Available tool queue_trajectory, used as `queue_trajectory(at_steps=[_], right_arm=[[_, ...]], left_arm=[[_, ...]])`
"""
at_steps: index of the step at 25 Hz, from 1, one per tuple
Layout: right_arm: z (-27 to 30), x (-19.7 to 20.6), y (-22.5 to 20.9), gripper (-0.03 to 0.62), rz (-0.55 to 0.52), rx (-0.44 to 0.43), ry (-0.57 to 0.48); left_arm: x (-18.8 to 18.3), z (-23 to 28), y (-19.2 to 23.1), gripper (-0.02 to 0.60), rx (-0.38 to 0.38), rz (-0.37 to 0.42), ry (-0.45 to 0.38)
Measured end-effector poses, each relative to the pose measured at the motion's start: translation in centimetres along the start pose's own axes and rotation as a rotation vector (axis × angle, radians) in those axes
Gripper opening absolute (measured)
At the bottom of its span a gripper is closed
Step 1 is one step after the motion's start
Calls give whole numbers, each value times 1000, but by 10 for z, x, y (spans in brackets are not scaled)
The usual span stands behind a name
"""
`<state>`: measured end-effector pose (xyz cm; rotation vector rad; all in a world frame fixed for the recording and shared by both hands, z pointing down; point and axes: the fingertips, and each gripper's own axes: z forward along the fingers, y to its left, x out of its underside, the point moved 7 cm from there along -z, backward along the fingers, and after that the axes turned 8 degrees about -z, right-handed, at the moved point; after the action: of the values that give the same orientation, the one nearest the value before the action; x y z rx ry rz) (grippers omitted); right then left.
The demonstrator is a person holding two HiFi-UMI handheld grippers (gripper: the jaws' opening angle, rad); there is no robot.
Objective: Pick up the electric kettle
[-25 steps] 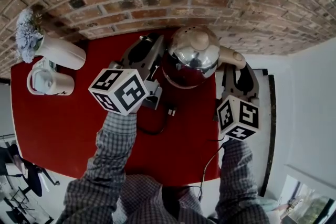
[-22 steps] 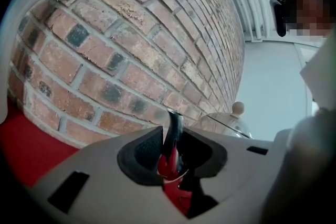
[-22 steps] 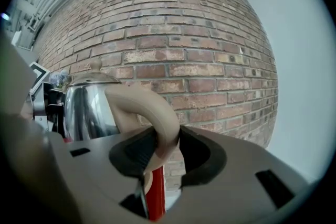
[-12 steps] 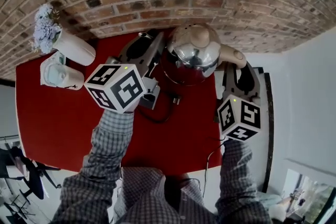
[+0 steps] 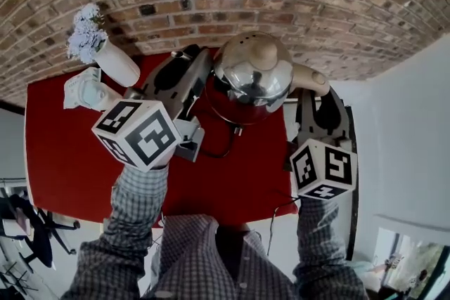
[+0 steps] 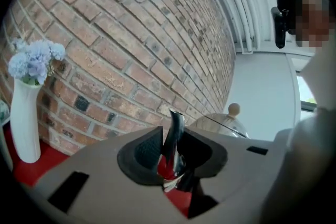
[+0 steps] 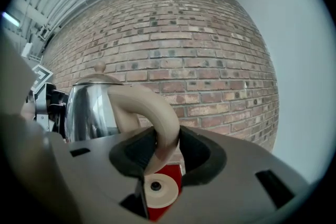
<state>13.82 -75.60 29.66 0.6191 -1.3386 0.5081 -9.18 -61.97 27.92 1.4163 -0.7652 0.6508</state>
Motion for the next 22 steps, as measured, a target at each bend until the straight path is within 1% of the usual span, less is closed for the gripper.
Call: queue_trajectory(at_steps=[6, 12, 17, 22], right_arm=[[-22, -40, 21, 143, 3, -40, -45], [-52, -59, 43, 144, 24, -76, -70], [-81, -66, 57, 143, 21, -86, -77], [-108, -69, 62, 144, 22, -112, -64]], left_arm=[[-27, -44, -23, 98, -32, 9, -37], [-43, -86, -41, 97, -42, 25, -83], [-46, -118, -56, 95, -51, 64, -104], [-38, -144, -68, 95, -37, 29, -99]])
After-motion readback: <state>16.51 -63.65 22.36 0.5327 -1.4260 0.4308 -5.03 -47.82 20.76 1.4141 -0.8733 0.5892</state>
